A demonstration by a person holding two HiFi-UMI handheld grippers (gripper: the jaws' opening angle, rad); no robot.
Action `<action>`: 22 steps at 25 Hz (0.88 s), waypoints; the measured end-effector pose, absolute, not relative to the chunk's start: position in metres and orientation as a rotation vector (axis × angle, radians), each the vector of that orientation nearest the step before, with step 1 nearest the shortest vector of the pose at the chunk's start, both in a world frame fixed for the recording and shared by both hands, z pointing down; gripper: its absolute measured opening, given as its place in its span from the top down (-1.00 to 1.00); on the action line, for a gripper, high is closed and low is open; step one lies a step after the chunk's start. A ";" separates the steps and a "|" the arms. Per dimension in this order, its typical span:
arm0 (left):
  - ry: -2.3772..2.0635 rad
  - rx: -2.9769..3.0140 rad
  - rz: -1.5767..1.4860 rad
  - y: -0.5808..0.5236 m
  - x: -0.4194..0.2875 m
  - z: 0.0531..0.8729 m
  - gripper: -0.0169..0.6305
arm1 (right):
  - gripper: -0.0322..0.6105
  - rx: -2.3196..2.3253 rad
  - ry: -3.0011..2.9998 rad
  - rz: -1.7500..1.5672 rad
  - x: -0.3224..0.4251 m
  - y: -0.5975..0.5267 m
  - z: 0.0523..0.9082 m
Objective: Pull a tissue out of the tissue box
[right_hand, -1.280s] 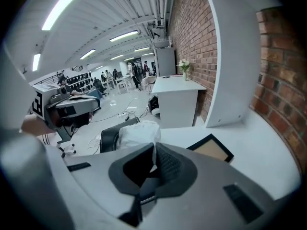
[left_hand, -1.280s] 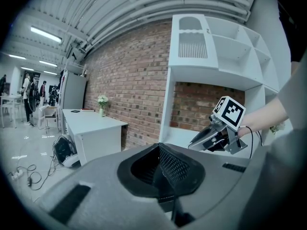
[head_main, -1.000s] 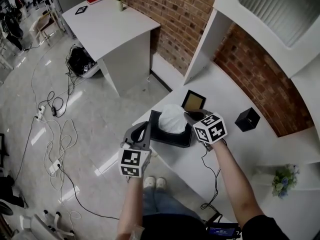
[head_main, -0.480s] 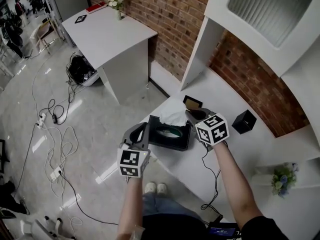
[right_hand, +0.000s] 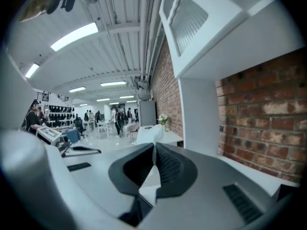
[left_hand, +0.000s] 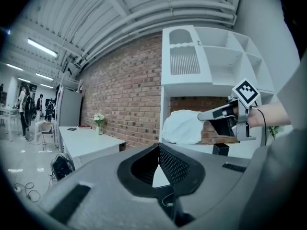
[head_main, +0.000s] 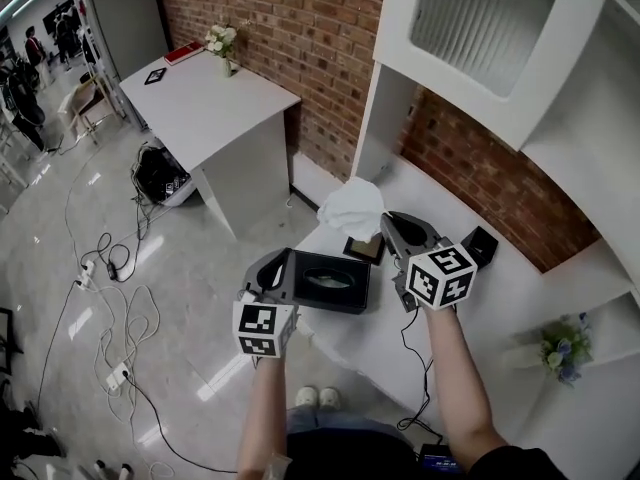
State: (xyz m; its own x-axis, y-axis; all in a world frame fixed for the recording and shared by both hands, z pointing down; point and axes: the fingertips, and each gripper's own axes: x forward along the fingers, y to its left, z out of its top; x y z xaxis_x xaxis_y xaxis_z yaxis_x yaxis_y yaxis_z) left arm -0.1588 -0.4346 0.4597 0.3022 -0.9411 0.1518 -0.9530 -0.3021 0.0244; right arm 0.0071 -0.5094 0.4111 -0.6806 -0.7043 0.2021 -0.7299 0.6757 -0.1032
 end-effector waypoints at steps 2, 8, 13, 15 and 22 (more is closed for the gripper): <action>-1.792 2.466 0.152 -0.434 -0.156 0.449 0.92 | 0.89 1.265 -2.812 0.263 0.018 -0.502 0.393; -1.814 2.529 0.116 -0.427 -0.149 0.418 0.92 | 0.89 1.497 -2.982 0.281 0.054 -0.472 0.358; -1.840 2.564 0.080 -0.420 -0.145 0.396 0.92 | 0.89 1.678 -3.038 0.364 0.082 -0.443 0.353; -1.847 2.576 0.067 -0.415 -0.143 0.389 0.92 | 0.89 1.716 -3.026 0.365 0.087 -0.431 0.358; -1.836 2.596 0.047 -0.402 -0.134 0.382 0.92 | 0.89 1.779 -2.970 0.398 0.096 -0.412 0.377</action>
State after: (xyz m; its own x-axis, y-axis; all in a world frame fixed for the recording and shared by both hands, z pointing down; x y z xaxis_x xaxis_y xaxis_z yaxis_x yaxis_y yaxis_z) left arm -0.1343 -0.4021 0.3823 0.3331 -0.9429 0.0020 -0.9418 -0.3328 -0.0486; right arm 0.0958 -0.4117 0.3771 -0.4355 -0.8832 -0.1739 -0.8063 0.4686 -0.3610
